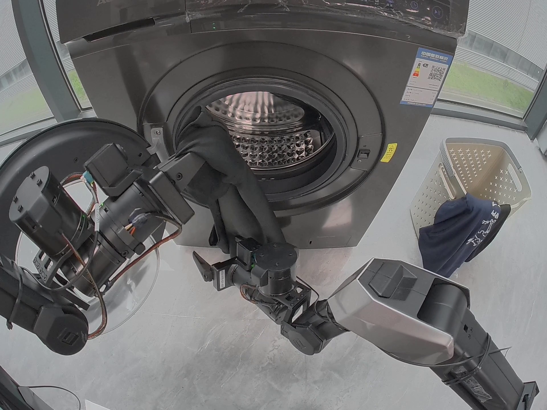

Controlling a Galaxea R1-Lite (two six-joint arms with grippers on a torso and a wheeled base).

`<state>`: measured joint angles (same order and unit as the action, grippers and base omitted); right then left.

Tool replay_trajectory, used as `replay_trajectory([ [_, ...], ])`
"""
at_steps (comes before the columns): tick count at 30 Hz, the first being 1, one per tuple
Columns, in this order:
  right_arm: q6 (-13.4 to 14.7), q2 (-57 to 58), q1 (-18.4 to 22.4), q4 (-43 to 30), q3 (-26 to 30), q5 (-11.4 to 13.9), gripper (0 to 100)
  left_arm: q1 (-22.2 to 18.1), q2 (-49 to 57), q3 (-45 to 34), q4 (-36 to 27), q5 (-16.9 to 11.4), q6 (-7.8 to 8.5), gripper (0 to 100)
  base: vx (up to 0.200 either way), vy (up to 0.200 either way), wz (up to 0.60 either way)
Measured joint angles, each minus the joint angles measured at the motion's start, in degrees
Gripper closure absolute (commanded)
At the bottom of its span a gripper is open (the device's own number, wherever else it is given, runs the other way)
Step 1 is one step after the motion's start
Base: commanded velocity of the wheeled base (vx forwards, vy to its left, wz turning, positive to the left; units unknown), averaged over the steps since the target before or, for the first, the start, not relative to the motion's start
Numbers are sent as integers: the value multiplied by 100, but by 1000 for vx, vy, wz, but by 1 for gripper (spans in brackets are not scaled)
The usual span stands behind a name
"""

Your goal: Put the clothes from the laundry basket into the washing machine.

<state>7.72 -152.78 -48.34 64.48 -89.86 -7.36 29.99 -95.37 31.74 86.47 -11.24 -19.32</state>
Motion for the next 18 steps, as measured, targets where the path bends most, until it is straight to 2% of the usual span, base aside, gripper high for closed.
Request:
replay_trajectory([
  [6, 2, -83, 16, -10, -239, -122, 0, -9, -13, 12, 24, 0, 0, 100, 0, 0, 0],
  [18, 73, -122, -232, 28, -345, -133, 0, -34, -66, 15, 44, 0, 4, 100, 0, 0, 0],
])
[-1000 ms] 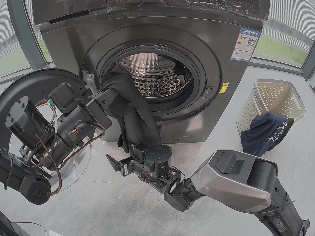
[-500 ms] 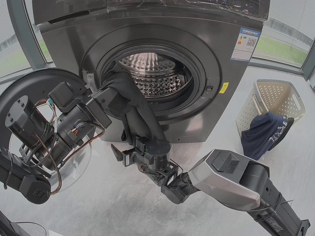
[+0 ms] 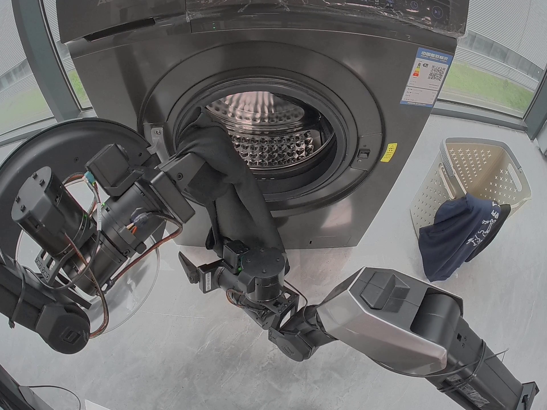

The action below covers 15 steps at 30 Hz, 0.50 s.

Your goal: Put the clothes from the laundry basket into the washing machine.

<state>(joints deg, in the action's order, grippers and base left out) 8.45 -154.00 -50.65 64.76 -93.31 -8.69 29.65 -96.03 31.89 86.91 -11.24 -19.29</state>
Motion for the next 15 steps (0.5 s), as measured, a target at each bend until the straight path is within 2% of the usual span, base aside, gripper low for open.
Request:
replay_trajectory([
  [15, -35, -118, 252, -6, -21, -178, 0, -2, -13, 11, 5, -2, 7, 100, 0, 0, 0],
])
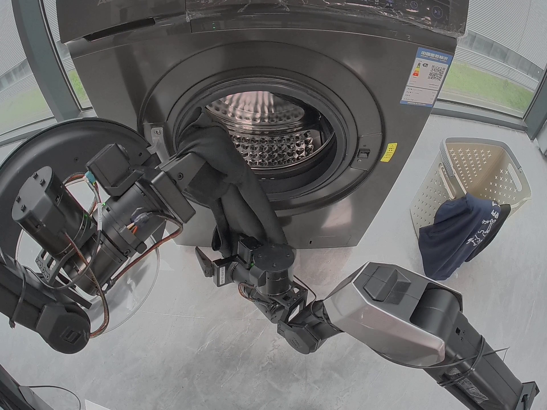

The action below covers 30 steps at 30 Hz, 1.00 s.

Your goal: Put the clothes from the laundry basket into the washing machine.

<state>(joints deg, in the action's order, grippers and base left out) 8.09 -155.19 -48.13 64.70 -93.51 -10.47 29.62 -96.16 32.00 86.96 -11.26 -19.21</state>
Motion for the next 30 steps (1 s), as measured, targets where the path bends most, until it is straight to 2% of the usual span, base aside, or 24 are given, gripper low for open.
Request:
replay_trajectory([
  [12, -18, -72, 148, -10, -89, -20, 0, -18, -1, 5, -5, 2, 0, 100, 0, 0, 0],
  [15, -22, -74, 177, -10, -98, -94, 0, -18, -1, 7, 0, 2, -2, 100, 0, 0, 0],
  [16, -24, -77, 191, -10, -105, -102, 100, -18, 0, 7, 0, 2, 0, 100, 0, 0, 0],
  [30, -29, -71, 213, 44, -91, -113, 100, -35, 0, 7, 2, 0, 0, 100, 0, 0, 0],
])
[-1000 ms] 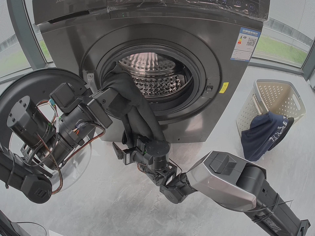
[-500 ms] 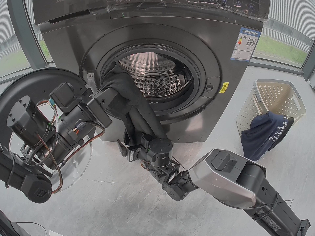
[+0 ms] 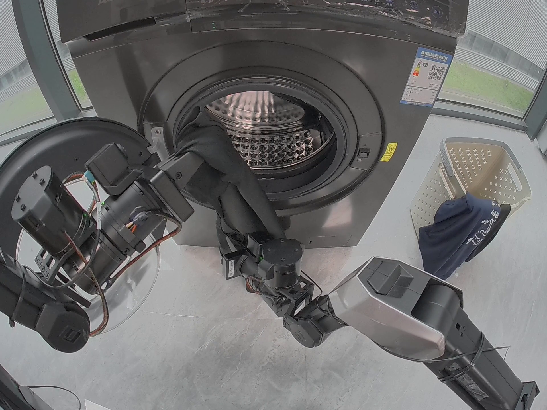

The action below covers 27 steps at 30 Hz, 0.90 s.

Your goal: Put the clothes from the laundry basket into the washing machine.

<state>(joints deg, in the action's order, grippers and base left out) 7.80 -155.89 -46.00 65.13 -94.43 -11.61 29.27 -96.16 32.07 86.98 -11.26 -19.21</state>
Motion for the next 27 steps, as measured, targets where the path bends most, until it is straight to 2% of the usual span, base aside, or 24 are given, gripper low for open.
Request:
replay_trajectory([
  [5, 2, 217, -87, 80, 297, 6, 100, -91, -12, 1, 2, -15, 0, 100, 0, 0, 0],
  [9, 5, 623, -223, 105, 868, 34, 100, -183, -45, 17, 11, -11, -2, 100, 0, 0, 0],
  [18, 21, 1836, -367, 419, 2701, 236, 100, -367, -106, 76, 24, -4, -5, 100, 0, 0, 0],
  [27, -69, 2748, -306, 1328, 4699, 474, 100, -606, -135, 139, 4, -12, -11, 100, 0, 0, 0],
])
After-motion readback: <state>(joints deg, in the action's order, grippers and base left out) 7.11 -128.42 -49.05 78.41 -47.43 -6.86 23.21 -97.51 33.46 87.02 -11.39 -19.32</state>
